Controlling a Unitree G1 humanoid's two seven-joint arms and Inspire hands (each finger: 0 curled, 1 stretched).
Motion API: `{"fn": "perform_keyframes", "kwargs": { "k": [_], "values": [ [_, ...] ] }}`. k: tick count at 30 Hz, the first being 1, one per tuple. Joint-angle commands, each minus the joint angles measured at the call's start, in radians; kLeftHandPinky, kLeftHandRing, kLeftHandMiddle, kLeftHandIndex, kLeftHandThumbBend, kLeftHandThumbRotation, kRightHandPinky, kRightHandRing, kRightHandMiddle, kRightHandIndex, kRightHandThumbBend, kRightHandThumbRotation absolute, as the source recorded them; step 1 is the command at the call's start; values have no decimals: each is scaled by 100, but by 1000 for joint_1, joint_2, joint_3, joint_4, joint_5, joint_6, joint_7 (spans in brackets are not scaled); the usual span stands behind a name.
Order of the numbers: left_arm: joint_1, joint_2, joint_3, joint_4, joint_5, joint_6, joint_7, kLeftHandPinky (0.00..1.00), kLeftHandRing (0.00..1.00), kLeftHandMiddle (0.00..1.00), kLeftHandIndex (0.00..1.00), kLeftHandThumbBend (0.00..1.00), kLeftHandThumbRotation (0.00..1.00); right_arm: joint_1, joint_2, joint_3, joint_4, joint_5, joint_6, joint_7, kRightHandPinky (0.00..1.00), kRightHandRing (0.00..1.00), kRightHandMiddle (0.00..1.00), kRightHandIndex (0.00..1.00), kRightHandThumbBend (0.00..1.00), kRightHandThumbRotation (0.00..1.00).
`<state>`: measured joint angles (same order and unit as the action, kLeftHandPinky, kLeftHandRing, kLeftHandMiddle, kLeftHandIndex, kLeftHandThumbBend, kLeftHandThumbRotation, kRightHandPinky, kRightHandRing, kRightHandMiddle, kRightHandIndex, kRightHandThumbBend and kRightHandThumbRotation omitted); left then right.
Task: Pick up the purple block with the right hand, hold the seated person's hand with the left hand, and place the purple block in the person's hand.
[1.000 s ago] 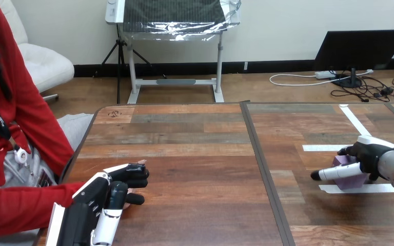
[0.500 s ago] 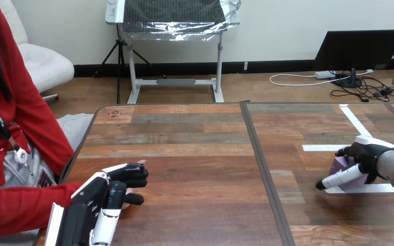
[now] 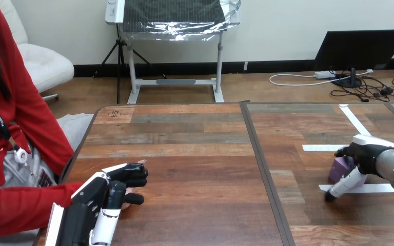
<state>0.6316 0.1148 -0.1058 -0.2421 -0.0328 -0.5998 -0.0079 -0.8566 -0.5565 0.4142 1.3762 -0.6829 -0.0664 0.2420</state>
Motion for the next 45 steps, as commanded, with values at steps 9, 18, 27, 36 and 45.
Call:
{"fn": "perform_keyframes", "kwargs": {
  "k": [9,18,27,36,45],
  "values": [
    [-41,-26,3,-32,-10,-15,-12,58,69,69,65,49,86,-37,-4,32,-11,-18,-24,-51,83,85,86,87,80,4],
    [-39,-28,3,-30,-16,-18,-17,58,69,69,65,48,86,-32,-6,24,-11,-9,-36,-84,88,80,80,82,74,1],
    [-38,-30,4,-28,-17,-20,-17,58,69,69,65,49,87,-30,-2,15,-10,2,-30,-99,86,76,77,77,70,0],
    [-37,-30,5,-26,-21,-22,-19,58,69,69,65,49,86,-23,4,-1,-11,21,-19,-136,80,75,74,73,67,0],
    [-36,-31,6,-27,-21,-21,-18,59,69,69,65,51,86,-17,12,-11,-10,38,-4,-180,65,69,69,67,68,0]
  ]
}}
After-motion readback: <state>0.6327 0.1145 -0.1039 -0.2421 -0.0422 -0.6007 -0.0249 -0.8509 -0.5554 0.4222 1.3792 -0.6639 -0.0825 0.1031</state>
